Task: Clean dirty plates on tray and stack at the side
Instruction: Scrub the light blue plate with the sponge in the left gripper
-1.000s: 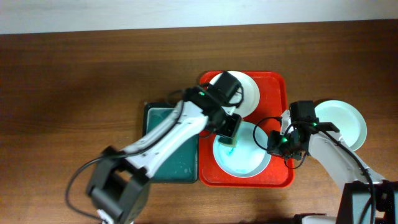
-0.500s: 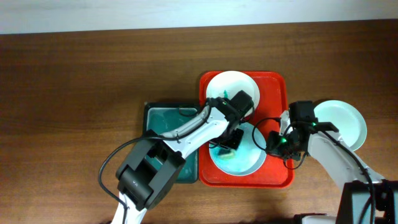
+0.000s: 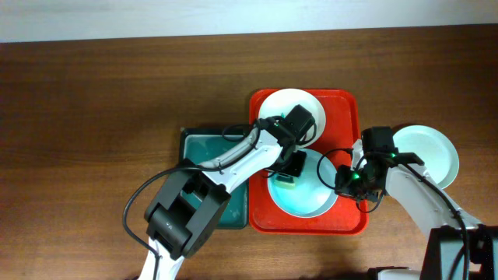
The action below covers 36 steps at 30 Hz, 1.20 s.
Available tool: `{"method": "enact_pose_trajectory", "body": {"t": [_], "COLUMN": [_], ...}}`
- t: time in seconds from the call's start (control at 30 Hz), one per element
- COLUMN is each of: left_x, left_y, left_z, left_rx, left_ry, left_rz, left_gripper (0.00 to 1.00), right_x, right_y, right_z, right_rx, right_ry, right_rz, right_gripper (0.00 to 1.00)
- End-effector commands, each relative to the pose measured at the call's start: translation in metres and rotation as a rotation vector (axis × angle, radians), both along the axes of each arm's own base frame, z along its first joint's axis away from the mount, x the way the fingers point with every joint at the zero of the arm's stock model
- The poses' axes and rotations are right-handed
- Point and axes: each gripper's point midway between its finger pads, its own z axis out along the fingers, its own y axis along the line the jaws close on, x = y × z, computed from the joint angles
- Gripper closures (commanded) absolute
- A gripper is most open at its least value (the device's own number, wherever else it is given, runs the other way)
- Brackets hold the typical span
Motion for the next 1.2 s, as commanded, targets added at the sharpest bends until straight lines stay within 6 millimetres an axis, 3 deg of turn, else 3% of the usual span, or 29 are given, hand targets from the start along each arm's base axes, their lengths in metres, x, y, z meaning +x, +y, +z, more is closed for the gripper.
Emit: {"method": "enact_pose_trajectory", "body": {"t": [0.0, 0.23, 0.43, 0.5, 0.6, 0.67, 0.8, 0.97, 1.07, 1.17], "left_x": [-0.021, -0.027, -0.046, -0.039, -0.006, 0.008, 0.022, 0.031, 0.029, 0.015], "left_y": [-0.024, -0.048, -0.053, -0.038, 0.024, 0.054, 0.096, 0.121, 0.120, 0.110], "left_z": [-0.013, -0.007, -0.022, -0.030, -0.041, -0.041, -0.036, -0.028, -0.028, -0.033], "left_rx": [-0.105, -0.210, -0.168, -0.086, 0.173, 0.292, 0.462, 0.597, 0.592, 0.537], "left_ry": [0.098, 0.106, 0.102, 0.087, 0.002, -0.050, -0.114, -0.188, -0.178, -0.102], "left_rz": [-0.068, -0.127, -0.230, -0.164, 0.028, 0.066, 0.098, 0.099, 0.096, 0.084], "left_gripper": [1.00, 1.00, 1.00, 1.00, 1.00, 1.00, 1.00, 1.00, 1.00, 1.00], "right_x": [-0.001, -0.001, -0.001, -0.001, -0.001, -0.001, -0.001, -0.001, -0.001, -0.001], "right_y": [0.000, 0.000, 0.000, 0.000, 0.000, 0.000, 0.000, 0.000, 0.000, 0.000], "right_z": [-0.002, -0.002, -0.002, -0.002, -0.002, -0.002, -0.002, -0.002, -0.002, -0.002], "right_rx": [-0.001, -0.001, -0.001, -0.001, -0.001, -0.001, -0.001, -0.001, -0.001, 0.000], "right_ry": [0.005, 0.005, 0.006, 0.006, 0.006, 0.006, 0.006, 0.005, 0.005, 0.005], "right_rz": [-0.003, -0.003, -0.003, -0.003, -0.004, -0.004, -0.003, -0.003, -0.004, -0.003], "right_gripper": [0.91, 0.91, 0.91, 0.92, 0.92, 0.92, 0.92, 0.92, 0.92, 0.92]}}
